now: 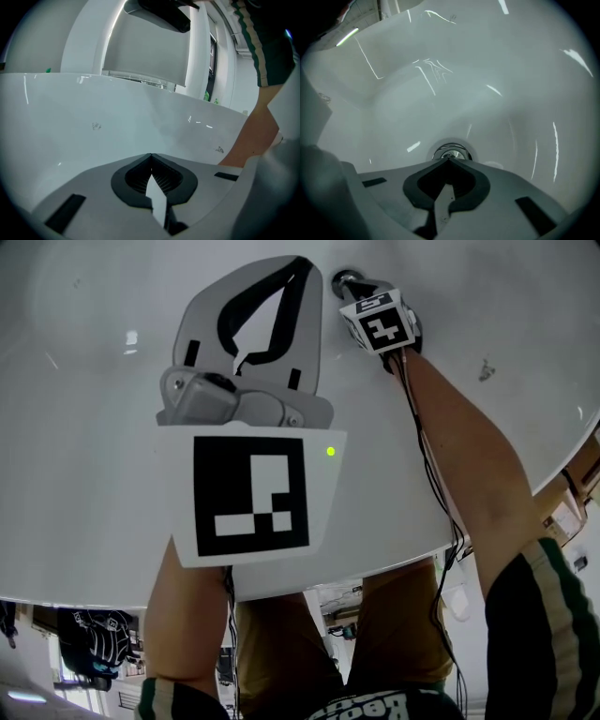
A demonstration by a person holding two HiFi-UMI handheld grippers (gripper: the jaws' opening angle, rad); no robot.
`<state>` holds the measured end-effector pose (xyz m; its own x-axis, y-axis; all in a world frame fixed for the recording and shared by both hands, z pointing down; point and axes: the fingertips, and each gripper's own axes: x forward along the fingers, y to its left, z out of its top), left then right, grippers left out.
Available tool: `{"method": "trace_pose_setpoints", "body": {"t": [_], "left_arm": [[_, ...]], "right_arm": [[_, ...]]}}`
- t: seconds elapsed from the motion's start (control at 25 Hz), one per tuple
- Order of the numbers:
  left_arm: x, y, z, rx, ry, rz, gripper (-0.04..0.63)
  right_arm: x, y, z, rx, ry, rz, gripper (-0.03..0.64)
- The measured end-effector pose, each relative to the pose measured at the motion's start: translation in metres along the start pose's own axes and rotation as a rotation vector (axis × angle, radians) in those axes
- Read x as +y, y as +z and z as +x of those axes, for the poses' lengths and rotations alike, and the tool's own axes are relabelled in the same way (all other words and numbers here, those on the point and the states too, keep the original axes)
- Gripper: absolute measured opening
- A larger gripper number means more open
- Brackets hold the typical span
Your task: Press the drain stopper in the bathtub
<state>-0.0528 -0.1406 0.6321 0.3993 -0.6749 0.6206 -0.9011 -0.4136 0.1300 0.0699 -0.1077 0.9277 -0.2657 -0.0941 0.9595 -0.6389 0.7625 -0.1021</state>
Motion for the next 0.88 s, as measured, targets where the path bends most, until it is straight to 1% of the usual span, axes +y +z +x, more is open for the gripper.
{"method": "trace_pose_setpoints", "body": {"t": [0.2,0.48,0.6,0.72,0.88], "left_arm": [[0.001,0.003,0.0,-0.013,-0.006,-0.014,0.003],[-0.003,0.005,0.0,-0.016,-0.01,-0.021,0.003],[-0.005,0.005,0.001,-0.027,-0.014,-0.016,0.003],[-0.006,0.001,0.002,-0.025,-0.023,-0.019,0.003],[-0.011,0.001,-0.003,-0.012,-0.05,-0.013,0.003]], "right_arm": [[0.004,-0.001,0.0,0.028,0.0,-0.035,0.015],[0.001,-0.004,0.006,0.084,0.03,-0.009,0.015],[0.0,-0.001,0.008,0.082,0.027,-0.022,0.015],[0.002,-0.001,0.01,0.099,0.045,-0.017,0.015],[-0.001,0.001,0.004,0.079,0.035,0.0,0.015]]}}
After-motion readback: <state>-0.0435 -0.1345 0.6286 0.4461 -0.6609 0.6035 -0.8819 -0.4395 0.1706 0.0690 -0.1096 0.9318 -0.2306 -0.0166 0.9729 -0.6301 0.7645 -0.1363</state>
